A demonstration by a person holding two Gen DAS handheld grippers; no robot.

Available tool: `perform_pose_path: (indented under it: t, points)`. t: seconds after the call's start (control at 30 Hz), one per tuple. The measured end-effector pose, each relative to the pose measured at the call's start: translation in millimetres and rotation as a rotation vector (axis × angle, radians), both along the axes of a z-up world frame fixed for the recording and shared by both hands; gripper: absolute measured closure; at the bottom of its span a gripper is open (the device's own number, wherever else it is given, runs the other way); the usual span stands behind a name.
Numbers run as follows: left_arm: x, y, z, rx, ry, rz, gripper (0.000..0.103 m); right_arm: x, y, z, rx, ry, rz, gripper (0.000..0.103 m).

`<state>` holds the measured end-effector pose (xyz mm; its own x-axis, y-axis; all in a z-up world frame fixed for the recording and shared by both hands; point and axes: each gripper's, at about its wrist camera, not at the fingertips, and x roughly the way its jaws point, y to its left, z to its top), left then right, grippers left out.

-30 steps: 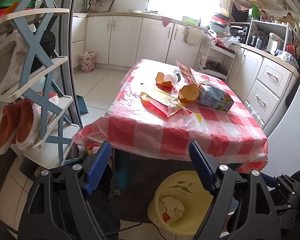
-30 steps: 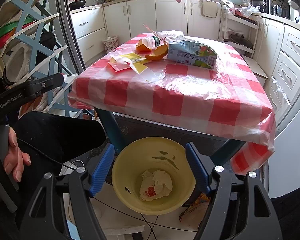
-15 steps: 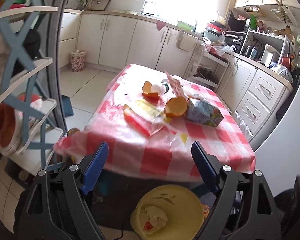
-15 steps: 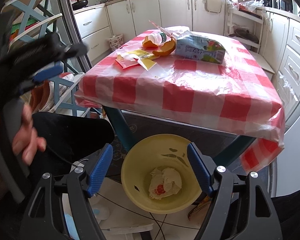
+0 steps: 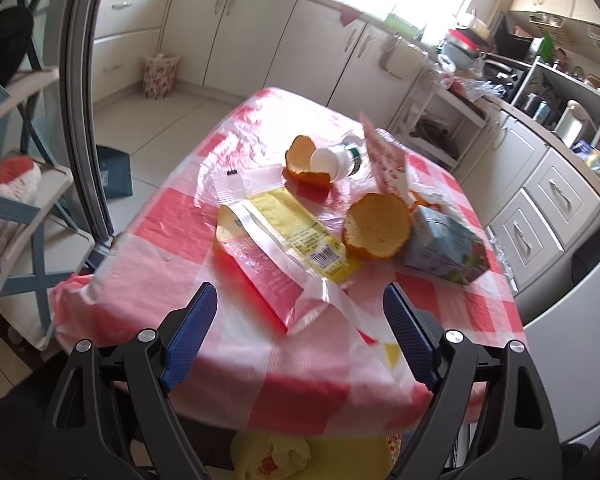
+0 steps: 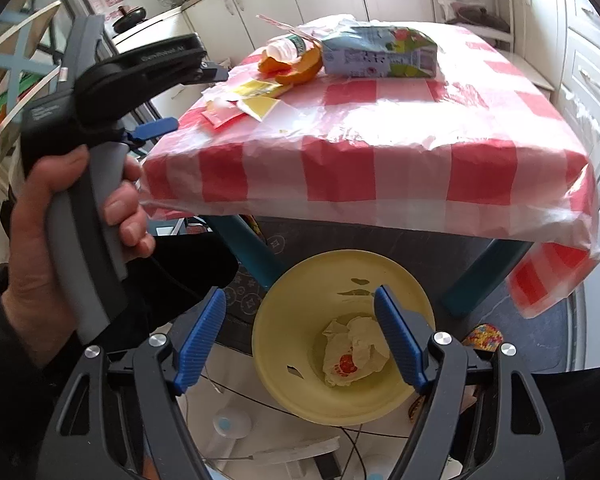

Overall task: Collect trash
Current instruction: 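Reach the left tool to the table and grasp the yellow wrapper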

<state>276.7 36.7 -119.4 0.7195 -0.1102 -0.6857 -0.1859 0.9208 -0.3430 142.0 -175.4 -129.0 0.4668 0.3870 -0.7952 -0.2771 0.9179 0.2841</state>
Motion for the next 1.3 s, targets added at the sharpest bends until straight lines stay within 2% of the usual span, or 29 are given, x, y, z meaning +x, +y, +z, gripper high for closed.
perform_pose_path:
  t: [0.17, 0.33, 0.37, 0.43, 0.5, 0.57, 0.73, 0.77, 1.07, 1.3]
  points:
    - [25, -3, -15, -0.003, 0.040, 0.012, 0.022, 16, -2, -7, 0.026, 0.040, -0.010, 0.029]
    - [43, -12, -18, 0.048, 0.038, 0.014, 0.022, 29, -6, -17, 0.087, 0.108, -0.034, 0.029]
    - [46, -14, -18, 0.060, 0.034, 0.008, 0.025, 31, -7, -20, 0.102, 0.125, -0.035, 0.029]
    - [49, -17, -19, 0.078, 0.030, -0.010, 0.044, 30, -7, -21, 0.119, 0.141, -0.035, 0.029]
    - [53, -21, -21, 0.091, 0.038, -0.045, 0.077, 29, -8, -20, 0.128, 0.141, -0.038, 0.029]
    - [55, -23, -20, 0.094, 0.035, -0.085, 0.087, 28, -11, -19, 0.140, 0.141, -0.046, 0.029]
    - [52, -25, -10, 0.081, 0.018, -0.128, 0.094, 28, -13, -18, 0.155, 0.141, -0.059, 0.029]
    - [48, -25, -7, 0.081, 0.013, -0.131, 0.099, 26, -14, -17, 0.155, 0.135, -0.060, 0.029]
    - [4, -1, 16, 0.095, -0.023, -0.121, 0.101, 24, -17, -9, 0.151, 0.099, -0.072, 0.029]
    - [-10, 22, 24, 0.075, -0.037, -0.113, 0.101, 23, -16, -10, 0.135, 0.095, -0.073, 0.029]
